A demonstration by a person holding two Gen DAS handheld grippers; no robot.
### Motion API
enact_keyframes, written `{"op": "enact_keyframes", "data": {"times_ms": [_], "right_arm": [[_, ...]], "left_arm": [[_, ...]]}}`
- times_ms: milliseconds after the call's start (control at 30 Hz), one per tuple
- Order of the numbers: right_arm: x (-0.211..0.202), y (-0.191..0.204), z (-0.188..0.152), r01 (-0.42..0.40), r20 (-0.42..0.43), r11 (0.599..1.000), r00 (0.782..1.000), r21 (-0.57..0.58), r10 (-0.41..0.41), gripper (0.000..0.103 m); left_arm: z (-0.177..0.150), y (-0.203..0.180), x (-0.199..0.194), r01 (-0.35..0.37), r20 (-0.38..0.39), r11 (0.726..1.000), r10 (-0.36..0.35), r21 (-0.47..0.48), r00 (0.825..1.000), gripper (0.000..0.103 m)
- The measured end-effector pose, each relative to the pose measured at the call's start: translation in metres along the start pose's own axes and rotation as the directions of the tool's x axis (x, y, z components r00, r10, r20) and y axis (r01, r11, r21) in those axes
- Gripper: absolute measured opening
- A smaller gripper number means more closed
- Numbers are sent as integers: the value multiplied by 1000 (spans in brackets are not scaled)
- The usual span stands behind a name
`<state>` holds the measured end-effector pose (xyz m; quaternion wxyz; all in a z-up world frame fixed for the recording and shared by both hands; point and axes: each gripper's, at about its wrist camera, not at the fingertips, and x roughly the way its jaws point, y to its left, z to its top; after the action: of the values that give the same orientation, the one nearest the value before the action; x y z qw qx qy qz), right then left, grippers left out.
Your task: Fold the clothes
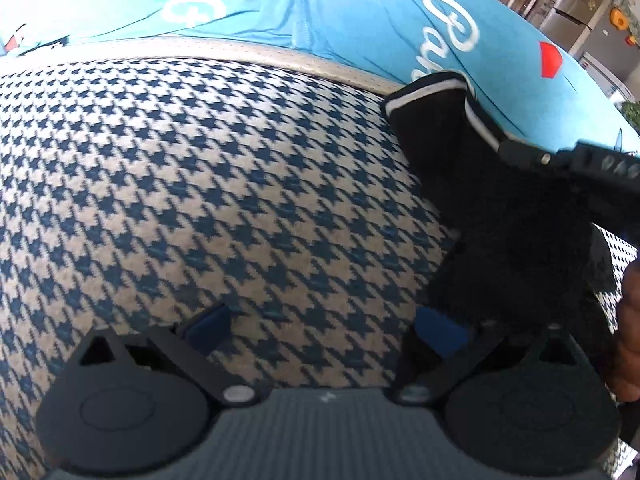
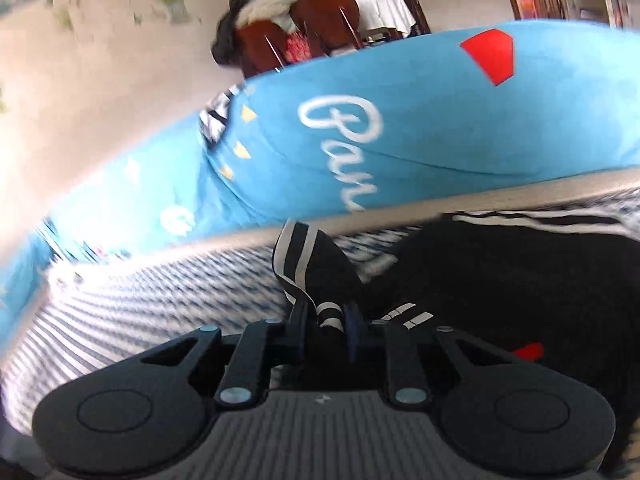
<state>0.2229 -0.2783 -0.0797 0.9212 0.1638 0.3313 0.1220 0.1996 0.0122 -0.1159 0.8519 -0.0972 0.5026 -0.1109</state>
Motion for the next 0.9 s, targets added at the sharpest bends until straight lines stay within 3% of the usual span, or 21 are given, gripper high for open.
{"op": "enact_keyframes", "data": {"times_ms": [100,467,633,667,767,900], "right_arm": [[4,12,6,-83,13,996,997,41,82,20],[33,63,30,-263,52,958,964,115,259,20],[52,94,38,-259,105,963,962,73,251,19],[57,97,40,-272,120,958,958,87,261,14],[69,107,44,-329,157,936,938,122,309,14],[75,129,41,-321,101,947,943,26,317,15]], "left_arm": [[3,12,-4,-9,9,999,9,-45,1000,103],[22,44,-14,-20,48,989,27,-147,998,103],[29,62,-22,-46,82,978,64,-205,995,103],[30,66,-24,-52,89,975,72,-216,993,103],[35,75,-29,-81,106,967,109,-241,988,103],[39,85,-33,-91,115,958,126,-273,985,103]]}}
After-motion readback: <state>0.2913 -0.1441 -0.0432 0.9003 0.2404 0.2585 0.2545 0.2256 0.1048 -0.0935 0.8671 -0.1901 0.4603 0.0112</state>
